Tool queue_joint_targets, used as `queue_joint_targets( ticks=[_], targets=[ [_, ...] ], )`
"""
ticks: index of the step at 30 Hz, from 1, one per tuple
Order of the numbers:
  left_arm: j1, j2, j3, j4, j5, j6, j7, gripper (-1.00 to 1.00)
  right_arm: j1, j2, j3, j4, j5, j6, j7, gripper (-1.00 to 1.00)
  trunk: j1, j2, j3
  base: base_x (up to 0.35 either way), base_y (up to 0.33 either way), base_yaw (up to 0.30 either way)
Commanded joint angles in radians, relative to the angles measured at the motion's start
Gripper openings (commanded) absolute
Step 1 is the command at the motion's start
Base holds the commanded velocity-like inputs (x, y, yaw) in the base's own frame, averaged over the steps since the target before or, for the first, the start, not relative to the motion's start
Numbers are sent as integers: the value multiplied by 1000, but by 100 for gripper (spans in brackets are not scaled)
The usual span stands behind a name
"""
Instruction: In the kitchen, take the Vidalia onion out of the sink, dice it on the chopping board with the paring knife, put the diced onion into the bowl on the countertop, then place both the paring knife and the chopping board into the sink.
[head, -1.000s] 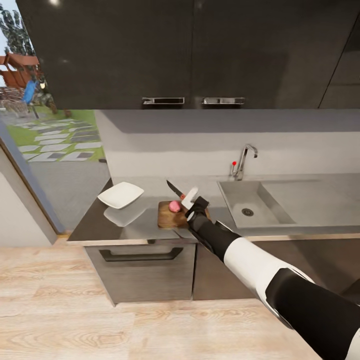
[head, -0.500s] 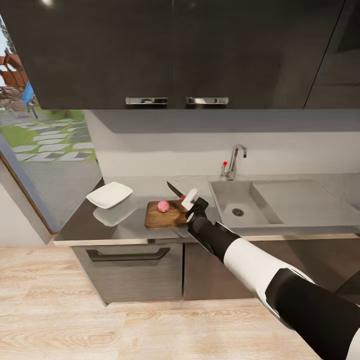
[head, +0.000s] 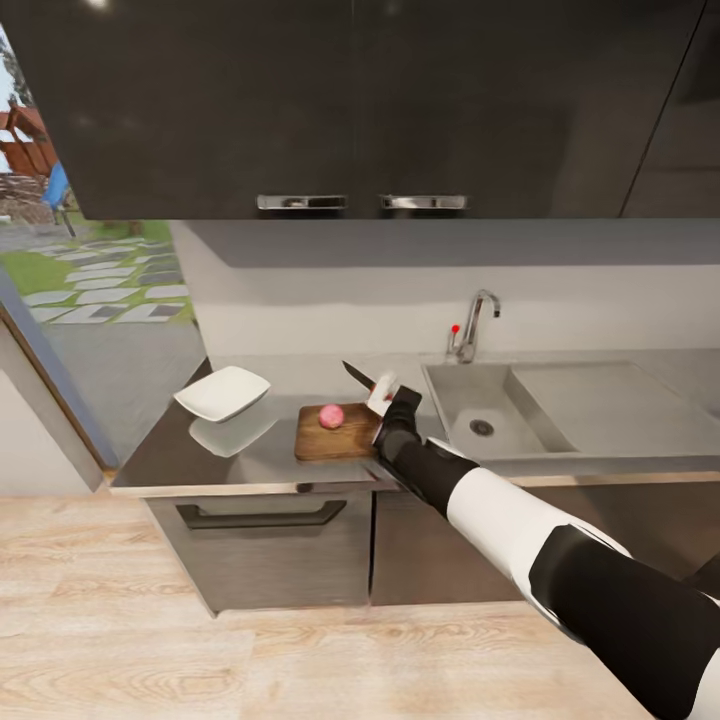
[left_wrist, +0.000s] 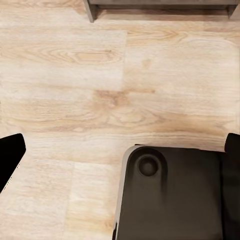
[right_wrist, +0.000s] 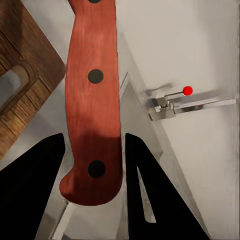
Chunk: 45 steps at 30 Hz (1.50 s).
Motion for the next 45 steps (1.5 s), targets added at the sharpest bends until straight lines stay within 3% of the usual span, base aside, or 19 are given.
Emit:
queue_joint_targets(
  ticks=[1, 14, 15, 22, 29, 45],
  targets=[
    [0, 1, -9, -2, 8, -1, 4, 100, -2, 0, 13, 0, 6, 12, -8, -100, 1, -1, -2, 161, 174, 0],
    [0, -1, -9, -4, 7, -1, 4, 100, -2, 0, 28, -9, 79, 70, -84, -100, 1, -1, -2, 45, 43, 0],
    [0, -1, -9, -5, 7, -1, 4, 100, -2, 0, 28, -9, 255, 95, -219, -100, 1, -1, -2, 1, 1, 0],
    [0, -2, -9, -5, 7, -1, 4, 100, 4, 0, 29, -11, 253, 110, -224, -100, 1, -1, -2, 15, 8, 0],
    [0, -2, -9, -4, 7, -1, 4, 100, 46, 0, 39, -26, 254, 112, -227, -100, 1, -1, -2, 142, 178, 0],
    [-1, -2, -9, -3, 7, -1, 3, 100, 50, 0, 40, -32, 253, 112, -227, -100, 1, -1, -2, 62, 109, 0]
  ],
)
